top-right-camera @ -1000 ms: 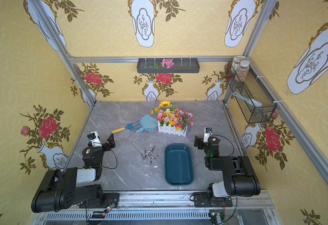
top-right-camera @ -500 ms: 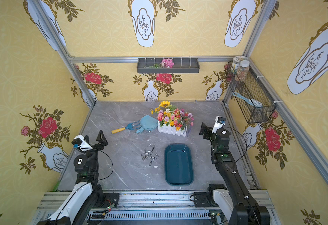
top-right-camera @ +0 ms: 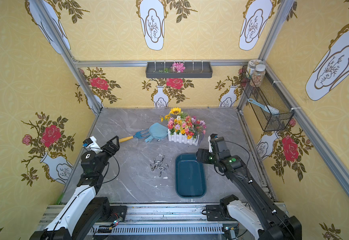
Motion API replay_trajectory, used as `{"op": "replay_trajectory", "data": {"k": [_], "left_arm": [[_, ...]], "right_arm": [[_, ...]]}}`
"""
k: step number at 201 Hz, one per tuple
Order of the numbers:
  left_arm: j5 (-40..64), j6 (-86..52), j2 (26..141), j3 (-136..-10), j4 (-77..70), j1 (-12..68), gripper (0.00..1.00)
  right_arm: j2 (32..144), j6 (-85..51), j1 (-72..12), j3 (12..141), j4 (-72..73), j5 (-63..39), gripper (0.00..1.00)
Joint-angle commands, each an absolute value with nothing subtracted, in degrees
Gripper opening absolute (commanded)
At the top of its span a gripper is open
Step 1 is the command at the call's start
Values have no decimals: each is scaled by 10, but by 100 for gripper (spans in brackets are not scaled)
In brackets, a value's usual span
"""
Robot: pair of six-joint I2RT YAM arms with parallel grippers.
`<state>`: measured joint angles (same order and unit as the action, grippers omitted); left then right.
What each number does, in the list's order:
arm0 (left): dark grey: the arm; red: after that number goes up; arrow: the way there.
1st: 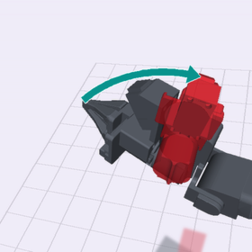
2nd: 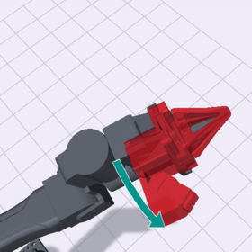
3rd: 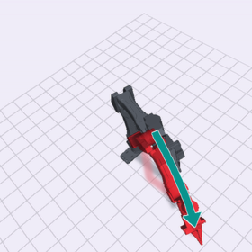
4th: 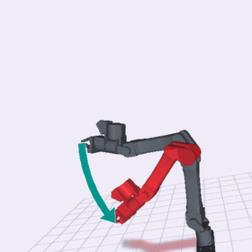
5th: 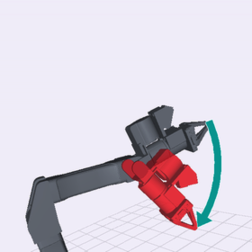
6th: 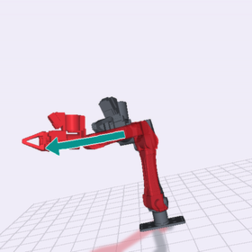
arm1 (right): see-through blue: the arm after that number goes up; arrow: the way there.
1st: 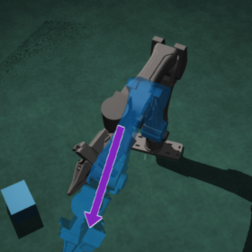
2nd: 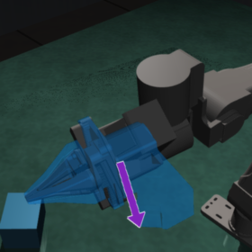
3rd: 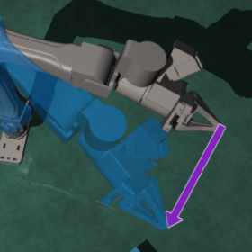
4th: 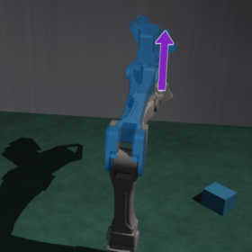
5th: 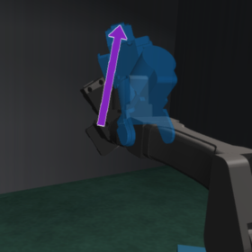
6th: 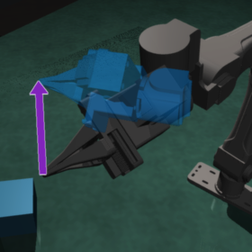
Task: Put the bit on the desktop into the storage box
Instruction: Move the storage box to the center of the board.
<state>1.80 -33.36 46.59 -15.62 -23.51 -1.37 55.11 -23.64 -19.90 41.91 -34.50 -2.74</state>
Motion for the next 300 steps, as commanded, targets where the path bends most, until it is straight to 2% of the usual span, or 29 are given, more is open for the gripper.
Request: {"op": "replay_trajectory", "data": {"k": [1, 45, 144, 204, 243, 300], "left_arm": [[27, -339, 476, -157, -213, 2, 100], [18, -333, 487, -157, -207, 3, 100], [3, -327, 506, -175, -190, 2, 100], [-4, -324, 504, -183, -181, 3, 100], [-5, -323, 503, -185, -176, 3, 100], [-5, -326, 503, -190, -167, 3, 100]], "right_arm": [[591, -268, -231, 416, -372, 29, 88], [637, -277, -242, 384, -335, 44, 78], [683, -262, -239, 375, -286, 21, 21], [719, -241, -221, 397, -247, 14, 7], [762, -222, -189, 422, -221, -7, 2], [843, -182, -163, 484, -195, -12, 1]]}}
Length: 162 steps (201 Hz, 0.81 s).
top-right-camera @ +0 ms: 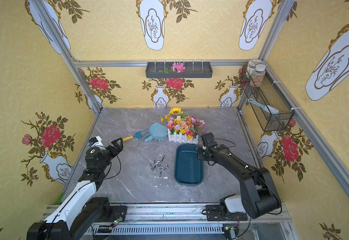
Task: Put the bit on the desktop into the storage box
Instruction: Move the storage box to the center of the board.
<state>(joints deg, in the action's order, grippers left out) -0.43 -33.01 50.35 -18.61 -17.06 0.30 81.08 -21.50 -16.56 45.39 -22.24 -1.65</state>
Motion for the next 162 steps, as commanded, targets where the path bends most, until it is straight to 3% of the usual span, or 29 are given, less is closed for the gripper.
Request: {"op": "replay_trajectory", "data": {"k": [1, 162], "left_arm": [[-5, -326, 502, -190, -167, 3, 100], [-6, -321, 492, -192, -148, 3, 100]], "right_arm": [[845, -181, -163, 485, -195, -12, 1], [1023, -106, -144, 634, -161, -16, 1]]}}
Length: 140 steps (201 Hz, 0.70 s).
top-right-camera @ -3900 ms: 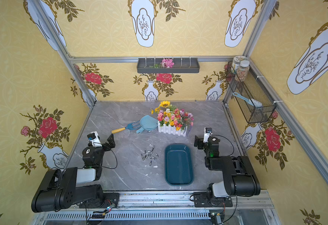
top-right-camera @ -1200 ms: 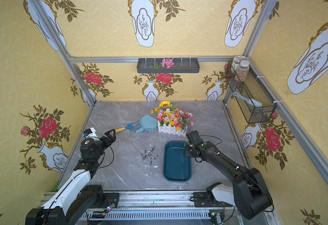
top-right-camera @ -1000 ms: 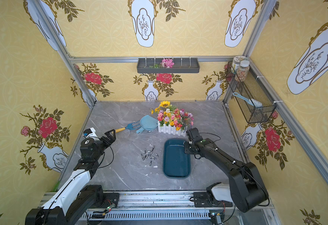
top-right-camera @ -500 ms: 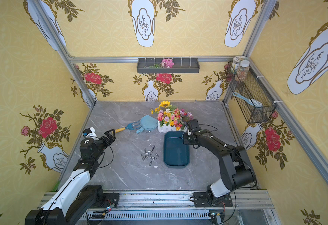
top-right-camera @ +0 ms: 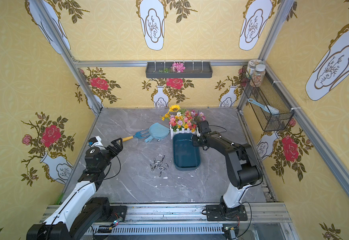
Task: Put the bit on the desktop into the storage box
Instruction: Move the storage box to the center of the board.
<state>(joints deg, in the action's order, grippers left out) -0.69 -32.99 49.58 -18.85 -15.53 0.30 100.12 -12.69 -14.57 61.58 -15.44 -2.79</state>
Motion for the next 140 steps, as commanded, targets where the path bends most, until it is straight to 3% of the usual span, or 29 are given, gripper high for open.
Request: {"op": "replay_trajectory", "data": {"k": [1, 18, 51, 76, 104, 140], "left_arm": [[-6, -321, 491, -192, -147, 3, 100], [-7, -320, 486, -192, -141, 3, 100], [-5, -318, 484, -194, -138, 3, 100], [0, -305, 486, -204, -126, 4, 100], [7, -290, 481, -213, -109, 4, 100], [31, -281, 488, -225, -91, 16, 100]], "right_arm": [[1024, -106, -144, 635, -161, -16, 1], [1020, -107, -145, 638, -169, -9, 4], [1005, -103, -145, 629, -172, -4, 20], [992, -102, -144, 625, -176, -7, 41], [960, -106, -137, 611, -178, -12, 56], [905, -111, -127, 592, -201, -10, 66]]}}
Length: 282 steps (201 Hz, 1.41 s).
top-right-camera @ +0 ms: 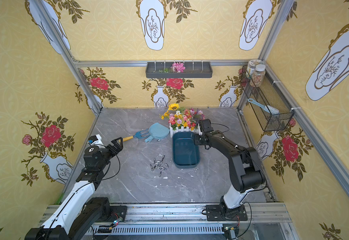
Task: Put the bit on the desktop into the storage box
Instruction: Move the storage box to the center of the board, then pick up the screwdriver bit from the center of the board.
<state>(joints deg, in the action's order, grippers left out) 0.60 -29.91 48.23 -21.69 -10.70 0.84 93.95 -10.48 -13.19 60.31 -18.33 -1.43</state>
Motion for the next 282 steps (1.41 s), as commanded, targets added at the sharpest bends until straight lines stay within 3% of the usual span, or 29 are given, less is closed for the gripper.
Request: {"op": "replay_trajectory", "data": {"k": [1, 74, 120, 163, 282], "left_arm": [[32, -280, 489, -225, -91, 17, 100], [31, -242, 559, -282, -44, 103, 92], [30, -198, 640, -354, 6, 169, 79], [13, -154, 728, -437, 64, 232, 71], [-7, -85, 970, -645, 145, 300, 52]], "right_arm": [[903, -111, -127, 591, -202, -10, 66], [768, -118, -124, 561, -263, -9, 79], [685, -119, -87, 523, -253, -44, 100], [621, -153, -18, 487, -230, -121, 97], [560, -174, 53, 442, -241, -141, 97]]}}
